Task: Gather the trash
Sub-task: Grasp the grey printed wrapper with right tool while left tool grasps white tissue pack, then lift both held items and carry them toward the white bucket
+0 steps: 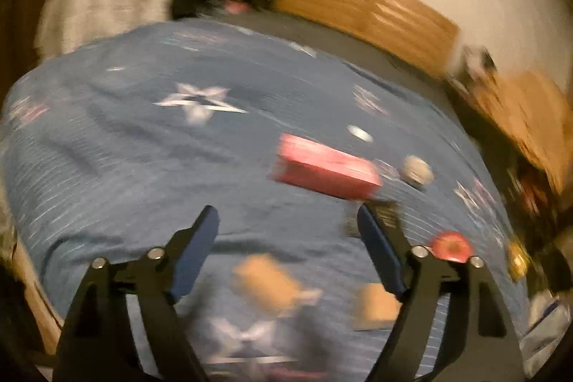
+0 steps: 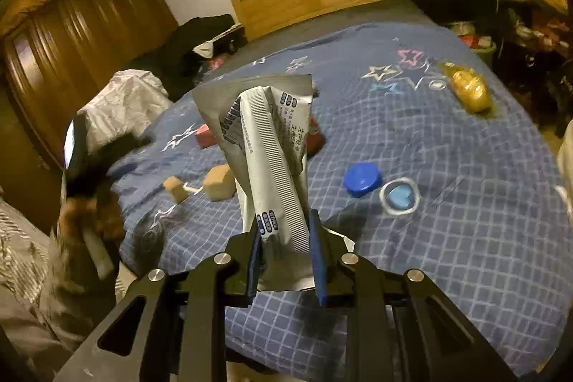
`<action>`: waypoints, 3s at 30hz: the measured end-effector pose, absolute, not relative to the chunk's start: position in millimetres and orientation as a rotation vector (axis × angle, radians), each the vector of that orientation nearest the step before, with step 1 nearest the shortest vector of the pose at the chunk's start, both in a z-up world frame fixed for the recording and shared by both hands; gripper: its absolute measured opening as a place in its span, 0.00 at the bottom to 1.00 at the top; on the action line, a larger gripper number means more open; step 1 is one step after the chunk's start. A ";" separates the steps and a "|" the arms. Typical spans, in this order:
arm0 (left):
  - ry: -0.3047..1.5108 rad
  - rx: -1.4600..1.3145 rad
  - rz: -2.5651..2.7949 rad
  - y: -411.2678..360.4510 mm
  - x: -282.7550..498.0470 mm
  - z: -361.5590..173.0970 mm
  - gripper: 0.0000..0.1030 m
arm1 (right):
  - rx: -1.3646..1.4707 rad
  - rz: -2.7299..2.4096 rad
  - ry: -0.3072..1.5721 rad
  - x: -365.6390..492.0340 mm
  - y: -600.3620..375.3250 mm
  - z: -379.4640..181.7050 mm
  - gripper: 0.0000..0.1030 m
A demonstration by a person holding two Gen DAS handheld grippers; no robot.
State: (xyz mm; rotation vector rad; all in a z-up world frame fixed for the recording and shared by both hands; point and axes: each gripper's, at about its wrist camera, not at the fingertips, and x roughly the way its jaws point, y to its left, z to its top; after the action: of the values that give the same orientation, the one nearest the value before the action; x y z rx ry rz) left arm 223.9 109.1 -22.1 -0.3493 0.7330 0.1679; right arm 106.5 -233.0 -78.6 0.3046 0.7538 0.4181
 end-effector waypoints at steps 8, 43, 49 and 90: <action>0.936 -0.233 0.197 18.7 328.7 -61.6 0.80 | 0.343 0.448 0.774 101.6 -238.7 -96.6 0.25; 0.716 -0.211 -0.089 32.5 148.7 -34.6 0.12 | 0.306 0.416 0.683 60.4 -226.1 -72.2 0.25; 0.702 -0.111 -0.044 9.2 127.6 -37.5 0.12 | 0.250 0.400 0.679 52.5 -213.6 -71.5 0.25; 0.561 0.163 -0.039 -94.2 88.1 -15.7 0.12 | 0.307 0.253 0.522 -1.2 -282.2 -42.1 0.25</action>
State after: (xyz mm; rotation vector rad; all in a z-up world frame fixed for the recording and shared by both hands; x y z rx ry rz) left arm 88.1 -94.2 -15.7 0.1631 0.5610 -0.0394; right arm -1.2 -282.2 -42.1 0.3066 0.5221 0.2534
